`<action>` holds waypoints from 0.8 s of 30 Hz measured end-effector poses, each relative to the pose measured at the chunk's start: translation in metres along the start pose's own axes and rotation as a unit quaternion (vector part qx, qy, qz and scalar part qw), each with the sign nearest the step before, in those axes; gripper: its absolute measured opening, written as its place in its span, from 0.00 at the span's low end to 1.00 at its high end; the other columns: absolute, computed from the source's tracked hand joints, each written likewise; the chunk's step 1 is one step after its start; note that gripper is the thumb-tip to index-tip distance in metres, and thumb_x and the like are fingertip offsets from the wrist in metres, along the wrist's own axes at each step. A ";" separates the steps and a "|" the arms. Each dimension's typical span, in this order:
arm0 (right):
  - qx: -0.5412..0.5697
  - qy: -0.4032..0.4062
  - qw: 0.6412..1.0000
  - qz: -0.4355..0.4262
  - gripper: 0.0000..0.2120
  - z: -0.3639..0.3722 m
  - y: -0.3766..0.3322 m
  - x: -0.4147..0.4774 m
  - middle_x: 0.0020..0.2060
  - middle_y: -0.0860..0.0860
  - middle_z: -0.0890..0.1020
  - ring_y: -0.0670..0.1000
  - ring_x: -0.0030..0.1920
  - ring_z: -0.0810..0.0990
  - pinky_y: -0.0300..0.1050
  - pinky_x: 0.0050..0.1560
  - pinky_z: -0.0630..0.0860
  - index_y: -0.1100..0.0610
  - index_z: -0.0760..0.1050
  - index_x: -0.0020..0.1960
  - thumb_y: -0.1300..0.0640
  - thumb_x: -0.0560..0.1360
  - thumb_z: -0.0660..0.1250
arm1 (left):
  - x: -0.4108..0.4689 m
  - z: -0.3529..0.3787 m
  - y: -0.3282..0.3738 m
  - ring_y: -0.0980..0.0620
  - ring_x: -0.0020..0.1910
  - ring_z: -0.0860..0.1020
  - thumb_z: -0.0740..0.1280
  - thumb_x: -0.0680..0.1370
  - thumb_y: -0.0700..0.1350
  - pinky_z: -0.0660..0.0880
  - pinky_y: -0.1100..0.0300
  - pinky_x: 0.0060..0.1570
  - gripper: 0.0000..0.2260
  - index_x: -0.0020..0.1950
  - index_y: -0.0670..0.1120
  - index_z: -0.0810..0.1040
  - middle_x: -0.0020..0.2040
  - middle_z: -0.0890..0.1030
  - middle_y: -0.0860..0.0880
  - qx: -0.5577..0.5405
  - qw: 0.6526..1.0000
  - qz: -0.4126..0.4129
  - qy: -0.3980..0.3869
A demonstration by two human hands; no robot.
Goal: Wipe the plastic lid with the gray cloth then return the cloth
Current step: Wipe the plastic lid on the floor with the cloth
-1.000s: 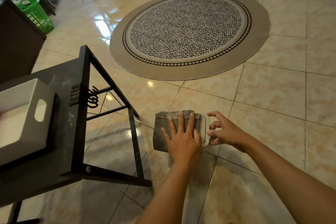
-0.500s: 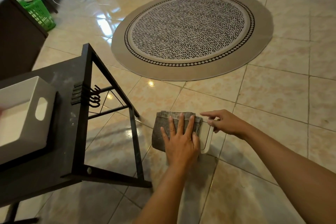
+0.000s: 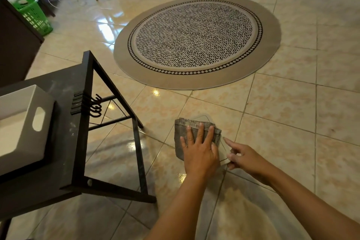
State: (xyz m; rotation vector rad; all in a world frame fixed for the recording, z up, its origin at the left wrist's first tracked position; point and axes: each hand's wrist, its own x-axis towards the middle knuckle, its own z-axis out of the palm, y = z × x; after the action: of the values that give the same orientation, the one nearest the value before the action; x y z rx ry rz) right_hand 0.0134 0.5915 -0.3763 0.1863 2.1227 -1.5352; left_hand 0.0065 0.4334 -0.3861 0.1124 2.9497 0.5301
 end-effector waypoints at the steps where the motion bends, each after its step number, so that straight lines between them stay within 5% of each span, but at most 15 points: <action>1: 0.008 -0.008 1.000 0.005 0.28 -0.001 -0.002 0.001 0.39 0.57 0.71 0.53 0.37 0.78 0.45 0.45 0.81 0.50 0.60 0.77 0.66 0.80 0.61 | 0.000 -0.001 -0.002 0.43 0.76 0.35 0.39 0.76 0.57 0.38 0.39 0.73 0.29 0.78 0.60 0.46 0.79 0.44 0.53 -0.001 1.000 0.009 -0.002; 7: 0.013 0.020 1.000 -0.003 0.25 -0.017 -0.021 0.045 0.39 0.55 0.75 0.51 0.37 0.73 0.45 0.41 0.73 0.48 0.59 0.78 0.61 0.83 0.55 | -0.005 -0.011 -0.021 0.49 0.75 0.32 0.47 0.81 0.54 0.35 0.45 0.73 0.25 0.77 0.63 0.45 0.78 0.42 0.57 -0.020 0.997 0.062 -0.032; 14: -0.017 -0.005 1.000 -0.022 0.21 -0.008 -0.030 0.071 0.55 0.62 0.82 0.57 0.46 0.81 0.52 0.45 0.80 0.43 0.62 0.76 0.53 0.84 0.54 | -0.008 -0.016 -0.040 0.54 0.75 0.31 0.51 0.81 0.52 0.31 0.51 0.71 0.25 0.77 0.64 0.49 0.78 0.43 0.60 -0.034 0.990 0.129 -0.049; 18: 0.023 -0.010 0.999 -0.020 0.22 -0.008 -0.023 0.071 0.51 0.58 0.82 0.54 0.43 0.80 0.47 0.41 0.81 0.45 0.63 0.76 0.55 0.83 0.57 | -0.011 -0.020 -0.046 0.55 0.76 0.34 0.50 0.79 0.53 0.30 0.53 0.70 0.25 0.77 0.62 0.55 0.78 0.49 0.60 -0.062 0.982 0.172 -0.053; 21: 0.024 -0.012 0.999 -0.028 0.24 -0.008 -0.016 0.069 0.40 0.60 0.73 0.55 0.36 0.72 0.45 0.35 0.76 0.46 0.61 0.77 0.59 0.83 0.58 | -0.011 -0.016 -0.044 0.57 0.76 0.36 0.53 0.83 0.52 0.38 0.51 0.75 0.23 0.78 0.56 0.56 0.79 0.47 0.58 -0.110 0.986 0.128 -0.006; 24: 0.025 -0.030 0.999 -0.032 0.26 0.000 -0.014 0.063 0.38 0.59 0.70 0.52 0.33 0.70 0.39 0.29 0.74 0.46 0.58 0.78 0.62 0.82 0.58 | -0.006 -0.009 -0.038 0.54 0.75 0.32 0.53 0.82 0.59 0.40 0.52 0.74 0.31 0.80 0.51 0.44 0.79 0.39 0.53 -0.098 0.994 0.029 0.028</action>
State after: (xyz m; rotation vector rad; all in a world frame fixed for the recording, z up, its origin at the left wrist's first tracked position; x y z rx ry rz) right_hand -0.0468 0.5755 -0.3941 0.0900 2.0642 -1.6102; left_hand 0.0091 0.3943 -0.3903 0.1629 2.9359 0.8395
